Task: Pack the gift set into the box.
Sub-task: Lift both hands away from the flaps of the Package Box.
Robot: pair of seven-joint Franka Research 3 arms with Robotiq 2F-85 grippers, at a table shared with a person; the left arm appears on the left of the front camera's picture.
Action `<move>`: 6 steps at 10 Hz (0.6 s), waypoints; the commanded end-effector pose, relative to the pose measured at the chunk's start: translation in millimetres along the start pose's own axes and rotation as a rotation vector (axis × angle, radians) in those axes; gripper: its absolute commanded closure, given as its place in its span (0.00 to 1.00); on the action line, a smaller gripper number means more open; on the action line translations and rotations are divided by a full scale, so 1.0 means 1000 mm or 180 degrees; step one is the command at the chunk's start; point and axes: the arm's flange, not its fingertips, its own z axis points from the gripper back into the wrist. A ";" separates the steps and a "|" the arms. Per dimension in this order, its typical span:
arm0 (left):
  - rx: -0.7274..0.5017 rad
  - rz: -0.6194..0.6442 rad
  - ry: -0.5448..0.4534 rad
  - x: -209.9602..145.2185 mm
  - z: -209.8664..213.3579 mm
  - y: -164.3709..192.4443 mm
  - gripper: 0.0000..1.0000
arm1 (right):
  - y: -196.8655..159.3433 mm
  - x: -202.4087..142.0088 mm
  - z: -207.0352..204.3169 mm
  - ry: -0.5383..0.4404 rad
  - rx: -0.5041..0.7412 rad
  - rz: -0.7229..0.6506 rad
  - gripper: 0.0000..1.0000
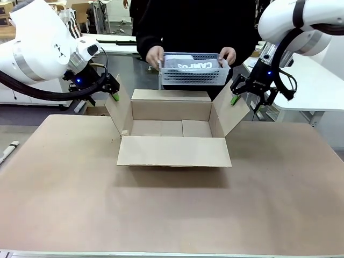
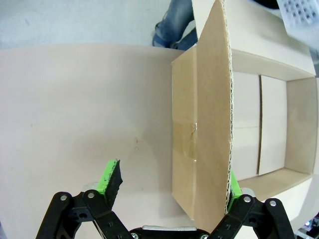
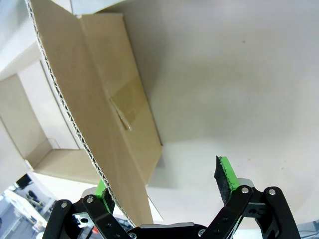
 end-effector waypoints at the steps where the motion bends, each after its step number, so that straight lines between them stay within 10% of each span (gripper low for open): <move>1: 0.0044 0.0028 0.0002 0.000 0.002 0.000 0.00 | 0.001 -0.001 0.003 -0.0011 -0.0060 0.0006 0.00; 6: 0.0044 0.0028 0.0002 0.000 0.002 0.000 0.00 | 0.001 -0.001 0.003 -0.0011 -0.0060 0.0006 0.00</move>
